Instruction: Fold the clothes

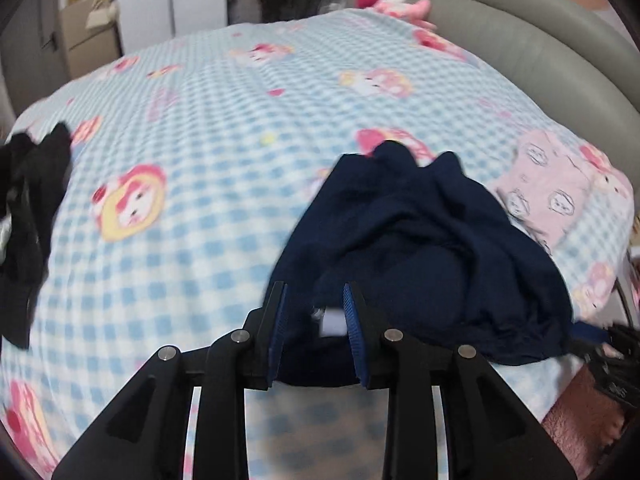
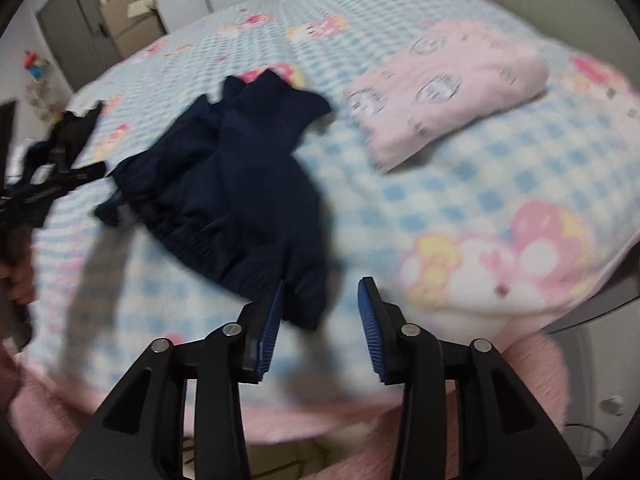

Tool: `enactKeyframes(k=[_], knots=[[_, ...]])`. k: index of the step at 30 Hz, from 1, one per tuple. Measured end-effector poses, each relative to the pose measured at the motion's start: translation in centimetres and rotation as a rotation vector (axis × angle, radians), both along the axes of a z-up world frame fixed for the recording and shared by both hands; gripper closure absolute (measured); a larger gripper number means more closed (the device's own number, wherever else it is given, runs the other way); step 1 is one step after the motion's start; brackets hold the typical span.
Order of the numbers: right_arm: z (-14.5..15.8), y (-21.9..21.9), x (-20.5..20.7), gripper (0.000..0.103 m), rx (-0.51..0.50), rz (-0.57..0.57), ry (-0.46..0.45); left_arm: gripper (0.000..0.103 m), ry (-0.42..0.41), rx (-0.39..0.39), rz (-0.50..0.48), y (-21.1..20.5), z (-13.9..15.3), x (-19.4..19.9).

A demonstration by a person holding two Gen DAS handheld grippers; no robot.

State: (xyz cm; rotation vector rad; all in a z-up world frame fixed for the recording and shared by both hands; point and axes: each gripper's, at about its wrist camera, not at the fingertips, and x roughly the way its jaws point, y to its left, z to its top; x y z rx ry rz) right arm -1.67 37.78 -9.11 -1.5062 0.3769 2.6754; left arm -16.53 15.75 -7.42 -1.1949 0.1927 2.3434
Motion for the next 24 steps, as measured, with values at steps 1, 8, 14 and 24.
enactKeyframes(k=[1, 8, 14, 24], knots=[[-0.1, 0.1, 0.2, 0.059, -0.034, 0.017, 0.004, 0.073, -0.002, -0.016, -0.002, -0.2, -0.3, -0.1], [-1.5, -1.3, -0.6, 0.059, 0.077, 0.075, -0.039, 0.064, -0.008, -0.133, -0.021, -1.2, -2.4, -0.3], [-1.5, -0.8, -0.5, 0.059, 0.083, 0.030, -0.029, 0.064, 0.015, -0.121, -0.027, -1.0, -2.3, 0.0], [-2.2, 0.4, -1.3, 0.059, 0.016, -0.021, -0.012, 0.097, 0.075, 0.001, 0.077, -1.7, 0.8, -0.8]])
